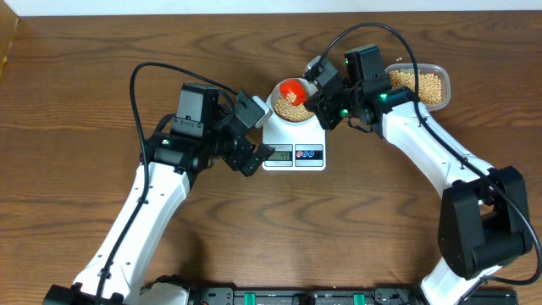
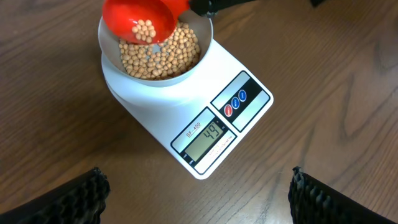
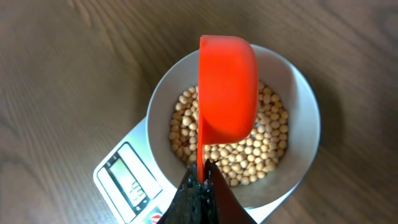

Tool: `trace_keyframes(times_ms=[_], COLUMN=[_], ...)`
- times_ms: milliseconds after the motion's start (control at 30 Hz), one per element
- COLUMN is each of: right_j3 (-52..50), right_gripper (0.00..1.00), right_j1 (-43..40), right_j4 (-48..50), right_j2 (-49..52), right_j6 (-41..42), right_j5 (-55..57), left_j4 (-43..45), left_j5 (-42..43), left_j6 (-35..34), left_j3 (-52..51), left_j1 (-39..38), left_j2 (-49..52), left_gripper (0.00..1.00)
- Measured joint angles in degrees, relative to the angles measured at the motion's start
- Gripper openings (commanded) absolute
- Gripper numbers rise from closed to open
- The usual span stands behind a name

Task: Scoop item into bowl and weigh 50g on scale
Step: 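Hold the red scoop tilted above the bowl with the right gripper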

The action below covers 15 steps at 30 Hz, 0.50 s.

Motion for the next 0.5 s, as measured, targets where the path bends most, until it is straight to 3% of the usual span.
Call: trace_keyframes(times_ms=[500], right_j3=[0.0], right_gripper=[0.01], right_j1=[0.0], right_j4=[0.2], right_j2=[0.0], right_j6=[-5.1], right_j5=[0.6], left_j4=[0.0], left_j5=[0.0], left_j6=[0.0], left_j3=[0.0], left_j1=[0.0], left_j2=[0.0], left_gripper=[0.95])
